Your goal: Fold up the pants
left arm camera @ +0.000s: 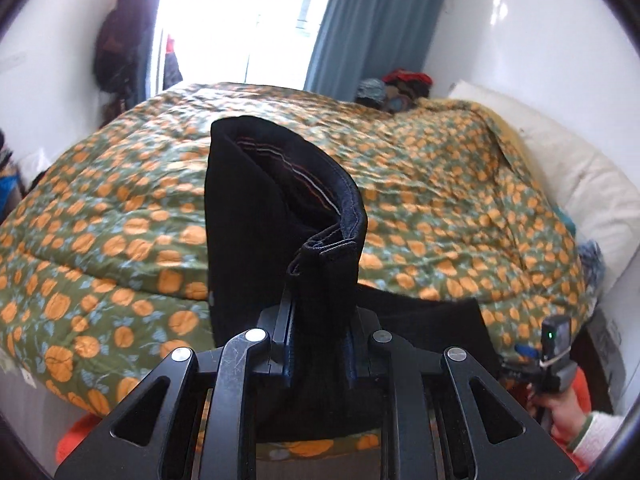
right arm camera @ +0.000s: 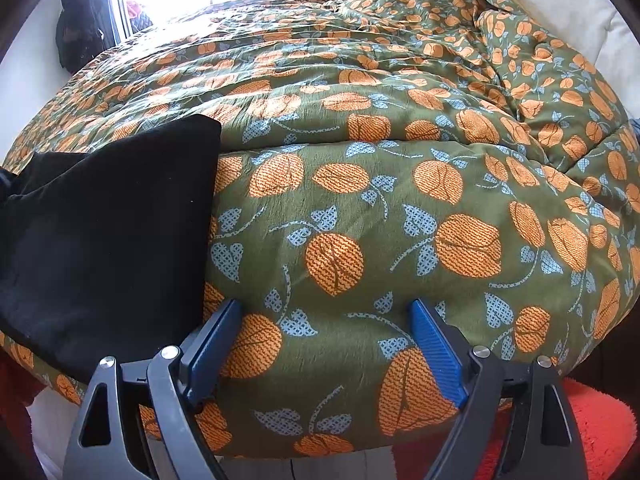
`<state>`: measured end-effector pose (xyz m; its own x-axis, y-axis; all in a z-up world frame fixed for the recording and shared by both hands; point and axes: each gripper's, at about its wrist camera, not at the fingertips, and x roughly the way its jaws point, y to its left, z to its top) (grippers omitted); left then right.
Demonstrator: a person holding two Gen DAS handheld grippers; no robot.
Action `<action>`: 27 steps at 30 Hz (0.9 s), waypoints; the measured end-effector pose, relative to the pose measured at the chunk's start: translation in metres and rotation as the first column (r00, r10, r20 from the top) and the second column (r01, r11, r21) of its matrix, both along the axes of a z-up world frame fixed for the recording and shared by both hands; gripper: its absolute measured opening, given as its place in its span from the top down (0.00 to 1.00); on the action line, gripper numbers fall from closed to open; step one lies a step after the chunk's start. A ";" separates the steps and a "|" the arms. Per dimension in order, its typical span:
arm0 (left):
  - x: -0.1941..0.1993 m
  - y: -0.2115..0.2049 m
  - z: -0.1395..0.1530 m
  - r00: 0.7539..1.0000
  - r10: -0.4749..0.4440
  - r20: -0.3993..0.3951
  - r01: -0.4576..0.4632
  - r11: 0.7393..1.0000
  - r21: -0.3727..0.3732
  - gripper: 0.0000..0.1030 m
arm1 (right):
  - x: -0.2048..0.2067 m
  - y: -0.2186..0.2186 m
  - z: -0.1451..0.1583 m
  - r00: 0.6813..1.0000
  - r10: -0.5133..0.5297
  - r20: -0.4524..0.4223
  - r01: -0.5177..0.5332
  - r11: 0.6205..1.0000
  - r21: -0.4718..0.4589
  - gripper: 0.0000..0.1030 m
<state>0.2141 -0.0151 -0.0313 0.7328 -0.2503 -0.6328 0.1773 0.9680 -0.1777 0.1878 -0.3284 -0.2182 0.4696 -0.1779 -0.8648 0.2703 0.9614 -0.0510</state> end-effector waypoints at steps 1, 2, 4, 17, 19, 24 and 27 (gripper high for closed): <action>0.001 -0.025 -0.006 0.998 -0.059 -0.019 0.060 0.998 0.027 0.83 | 0.000 0.000 0.000 1.000 0.000 0.000 0.000 1.000 0.000 0.17; 0.002 -0.051 -0.016 0.992 -0.122 -0.041 0.125 0.991 0.055 0.83 | 0.000 0.000 0.000 1.000 0.000 0.000 0.000 1.000 0.000 0.17; 0.003 -0.094 -0.040 0.971 -0.222 -0.091 0.230 0.968 0.102 0.83 | 0.000 0.000 0.000 1.000 0.000 0.000 0.000 1.000 -0.001 0.17; -0.024 -0.165 -0.068 0.897 -0.382 -0.221 0.420 0.893 0.164 0.20 | -0.010 -0.015 0.015 0.996 -0.033 0.088 0.023 0.993 0.117 0.17; -0.022 -0.137 -0.043 0.930 -0.324 -0.170 0.352 0.921 0.168 0.18 | -0.017 -0.021 0.030 0.986 -0.080 0.148 0.065 0.993 0.102 0.17; 0.005 -0.053 -0.040 0.991 -0.084 -0.108 0.101 0.982 0.160 0.20 | -0.022 -0.006 0.078 0.964 -0.034 0.265 0.004 0.994 0.113 0.17; 0.029 -0.034 -0.086 0.973 -0.052 -0.226 0.072 0.994 0.080 0.44 | -0.007 0.008 0.080 0.960 0.069 0.272 -0.180 0.894 0.410 0.17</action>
